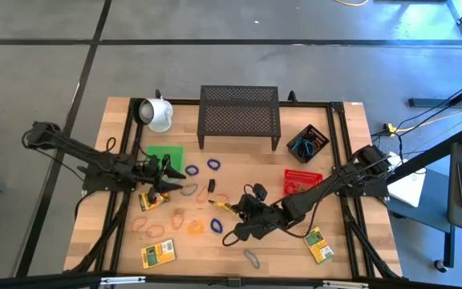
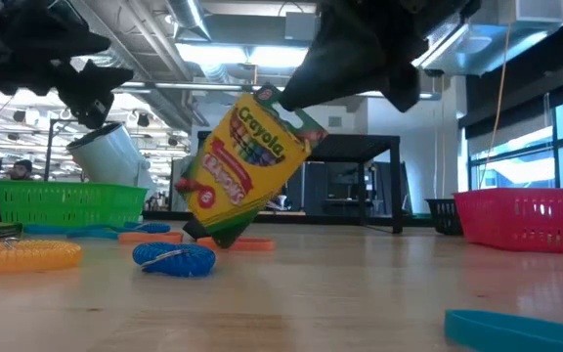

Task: Pick & Place Office Desk Supplies
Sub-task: Put the pack of crayons into the green bin

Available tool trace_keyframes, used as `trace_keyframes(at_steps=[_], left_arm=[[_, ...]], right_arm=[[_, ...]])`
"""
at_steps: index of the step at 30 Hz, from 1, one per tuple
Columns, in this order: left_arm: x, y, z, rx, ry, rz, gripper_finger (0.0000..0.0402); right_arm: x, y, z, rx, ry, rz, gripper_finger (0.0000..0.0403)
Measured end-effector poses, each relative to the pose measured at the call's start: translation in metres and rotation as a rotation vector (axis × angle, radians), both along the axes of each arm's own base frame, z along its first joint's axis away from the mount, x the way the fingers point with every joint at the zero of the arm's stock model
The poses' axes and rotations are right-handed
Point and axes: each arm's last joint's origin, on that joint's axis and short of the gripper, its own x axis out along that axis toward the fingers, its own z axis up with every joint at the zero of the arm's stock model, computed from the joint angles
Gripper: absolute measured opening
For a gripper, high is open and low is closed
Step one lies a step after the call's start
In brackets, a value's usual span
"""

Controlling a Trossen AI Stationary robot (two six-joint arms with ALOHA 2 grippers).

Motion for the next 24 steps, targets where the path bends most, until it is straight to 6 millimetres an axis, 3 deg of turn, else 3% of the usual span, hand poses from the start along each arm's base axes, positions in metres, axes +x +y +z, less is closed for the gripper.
trace_keyframes(at_steps=[11, 17, 24], left_arm=[[0.012, -0.026, 0.005, 0.127, -0.024, -0.022, 0.0195], [0.036, -0.048, 0.015, 0.212, 0.034, -0.037, 0.02], [0.07, -0.076, 0.011, 0.365, 0.109, -0.076, 0.021]], right_arm=[[0.011, -0.01, 0.005, -0.051, -0.038, 0.05, 0.0001], [0.014, -0.015, 0.005, -0.038, -0.03, 0.054, 0.0001], [0.014, -0.014, 0.004, -0.004, -0.014, 0.096, 0.0001]])
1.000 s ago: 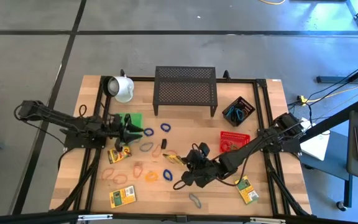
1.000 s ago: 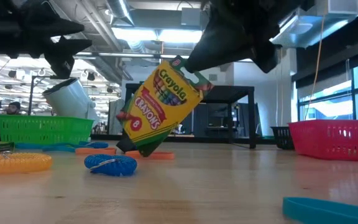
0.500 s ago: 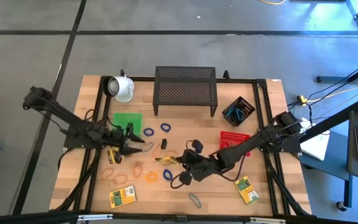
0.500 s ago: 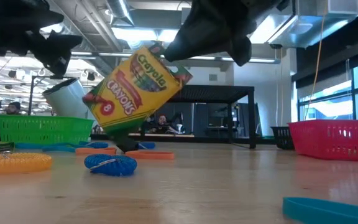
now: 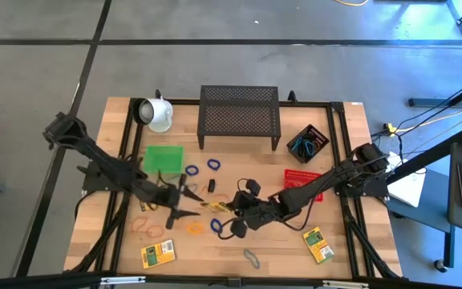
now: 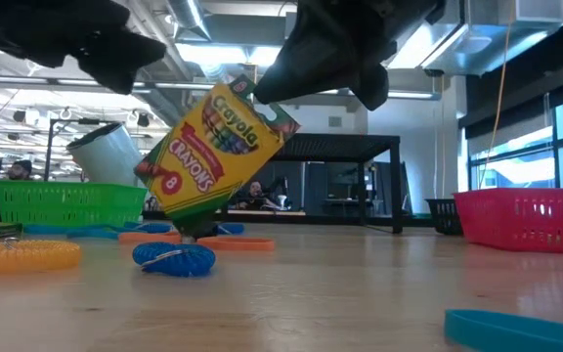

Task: Pick & Place Office Desk Supplies
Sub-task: Put the pack of crayons into the green bin

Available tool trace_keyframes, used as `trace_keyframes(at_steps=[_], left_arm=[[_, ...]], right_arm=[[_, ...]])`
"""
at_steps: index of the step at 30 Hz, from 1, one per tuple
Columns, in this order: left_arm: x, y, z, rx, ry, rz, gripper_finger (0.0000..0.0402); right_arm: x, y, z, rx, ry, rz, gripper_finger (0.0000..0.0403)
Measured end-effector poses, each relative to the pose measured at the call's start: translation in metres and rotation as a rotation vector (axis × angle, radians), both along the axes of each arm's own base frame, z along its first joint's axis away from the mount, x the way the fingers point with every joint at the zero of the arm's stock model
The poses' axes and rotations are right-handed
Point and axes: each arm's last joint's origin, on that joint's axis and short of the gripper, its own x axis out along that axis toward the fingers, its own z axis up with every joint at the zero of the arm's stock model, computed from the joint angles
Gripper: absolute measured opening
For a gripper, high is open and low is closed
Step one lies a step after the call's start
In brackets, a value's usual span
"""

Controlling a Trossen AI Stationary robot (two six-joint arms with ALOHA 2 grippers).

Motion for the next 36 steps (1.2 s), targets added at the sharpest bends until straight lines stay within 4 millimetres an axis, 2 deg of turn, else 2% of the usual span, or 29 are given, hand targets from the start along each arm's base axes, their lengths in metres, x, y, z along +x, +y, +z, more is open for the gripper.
trace_keyframes(at_steps=[6, 13, 21, 32, 36], left_arm=[[0.03, -0.02, -0.005, 0.115, 0.03, -0.021, 0.0214], [0.054, -0.03, -0.007, 0.219, 0.027, 0.087, 0.0214], [0.055, -0.032, -0.007, 0.225, 0.036, 0.096, 0.0214], [0.053, -0.031, -0.015, 0.172, 0.126, 0.097, 0.0214], [0.053, -0.03, -0.015, 0.172, 0.119, 0.125, 0.0193]], right_arm=[[0.0, 0.001, 0.0, 0.009, 0.006, 0.018, 0.0001], [0.0, 0.001, 0.0, -0.015, 0.009, 0.038, 0.0001], [-0.004, 0.009, 0.0, -0.133, 0.027, 0.138, 0.0001], [-0.003, 0.019, 0.008, -0.264, -0.061, 0.173, 0.0001], [-0.003, 0.019, 0.009, -0.265, -0.065, 0.173, 0.0001]])
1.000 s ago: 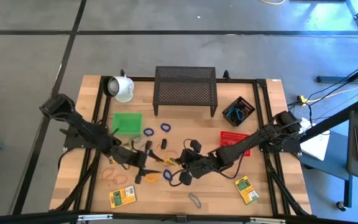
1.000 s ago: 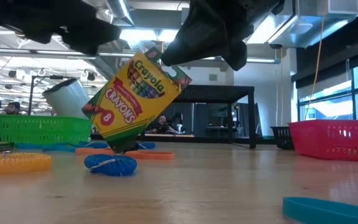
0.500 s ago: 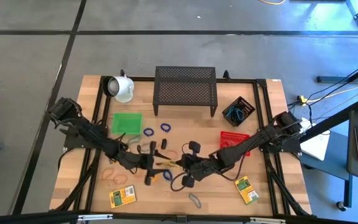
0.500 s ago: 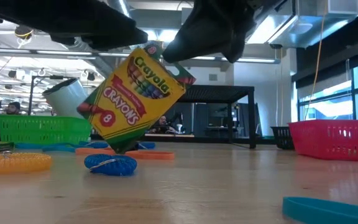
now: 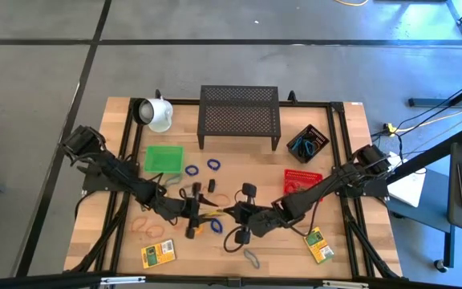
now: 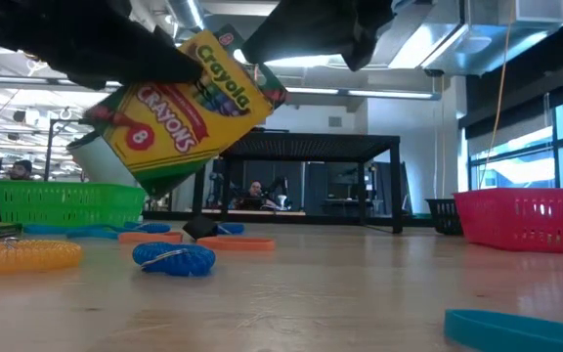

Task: Pick & Place Office Desk Supplies
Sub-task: Put the pack of crayons into the green bin

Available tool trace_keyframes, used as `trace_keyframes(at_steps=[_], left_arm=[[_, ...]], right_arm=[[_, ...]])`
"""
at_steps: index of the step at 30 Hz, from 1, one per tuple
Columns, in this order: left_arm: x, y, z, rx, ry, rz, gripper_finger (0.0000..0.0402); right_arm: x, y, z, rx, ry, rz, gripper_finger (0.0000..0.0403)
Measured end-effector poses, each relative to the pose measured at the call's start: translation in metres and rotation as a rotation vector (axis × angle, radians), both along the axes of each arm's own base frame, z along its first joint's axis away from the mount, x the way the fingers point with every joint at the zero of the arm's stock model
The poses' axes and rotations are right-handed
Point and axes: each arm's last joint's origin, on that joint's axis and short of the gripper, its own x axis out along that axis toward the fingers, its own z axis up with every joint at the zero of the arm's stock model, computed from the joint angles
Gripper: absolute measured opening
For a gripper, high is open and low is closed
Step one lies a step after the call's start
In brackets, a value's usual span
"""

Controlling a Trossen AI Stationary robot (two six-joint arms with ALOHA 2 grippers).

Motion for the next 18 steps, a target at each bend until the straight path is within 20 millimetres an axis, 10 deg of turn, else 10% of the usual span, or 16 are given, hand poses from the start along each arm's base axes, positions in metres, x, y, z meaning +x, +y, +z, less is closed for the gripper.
trace_keyframes(at_steps=[11, 18], left_arm=[[0.0, 0.0003, 0.0001, -0.019, -0.002, 0.015, 0.0027], [-0.0001, 0.0001, -0.0001, -0.041, 0.002, 0.017, 0.0029]], right_arm=[[0.0, -0.0006, 0.0001, -0.012, -0.005, -0.016, 0.0001], [0.0, 0.001, -0.0002, 0.147, -0.013, -0.046, 0.0015]])
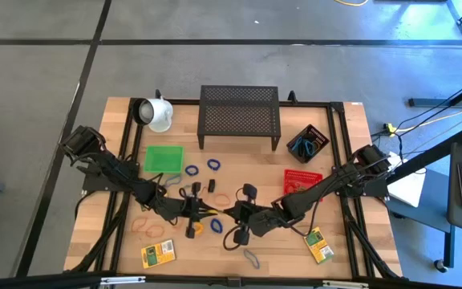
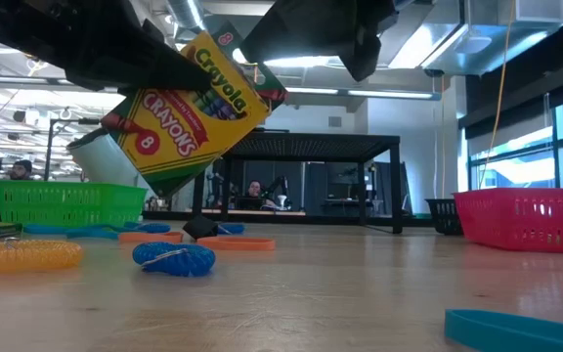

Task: Pick & Place Office Desk Supplies
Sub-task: Put the pack of crayons into the green bin

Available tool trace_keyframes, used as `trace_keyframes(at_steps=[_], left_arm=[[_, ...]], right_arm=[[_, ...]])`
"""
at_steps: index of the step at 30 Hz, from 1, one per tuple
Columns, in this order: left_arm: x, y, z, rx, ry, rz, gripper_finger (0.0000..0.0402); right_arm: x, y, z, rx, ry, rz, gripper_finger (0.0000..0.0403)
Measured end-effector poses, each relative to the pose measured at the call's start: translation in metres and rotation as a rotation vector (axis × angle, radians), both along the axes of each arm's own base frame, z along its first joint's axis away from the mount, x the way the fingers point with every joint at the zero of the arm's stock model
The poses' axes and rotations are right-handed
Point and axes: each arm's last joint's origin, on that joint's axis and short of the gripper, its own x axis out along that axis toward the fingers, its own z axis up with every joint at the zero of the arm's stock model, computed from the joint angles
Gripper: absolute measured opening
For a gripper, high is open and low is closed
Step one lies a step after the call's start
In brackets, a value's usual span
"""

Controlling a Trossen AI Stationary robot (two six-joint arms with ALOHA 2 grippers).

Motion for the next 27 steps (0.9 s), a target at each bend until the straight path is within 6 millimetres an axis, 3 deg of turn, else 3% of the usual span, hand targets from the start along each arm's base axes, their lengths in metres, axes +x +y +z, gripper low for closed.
trace_keyframes(at_steps=[7, 14, 21, 27], left_arm=[[0.001, 0.001, 0.0, -0.059, -0.002, 0.023, 0.0027], [0.0, 0.01, 0.012, -0.18, 0.006, 0.012, 0.0027], [-0.019, 0.032, 0.034, -0.193, 0.07, 0.157, 0.0028], [-0.044, 0.051, 0.047, -0.122, 0.12, 0.341, 0.0029]], right_arm=[[-0.002, -0.001, 0.003, 0.01, 0.004, -0.004, 0.0096], [-0.018, -0.006, 0.035, 0.021, -0.012, 0.005, 0.0163], [-0.039, -0.005, 0.062, 0.115, -0.028, -0.006, 0.0171], [-0.051, 0.006, 0.059, 0.338, 0.113, 0.077, 0.0163]])
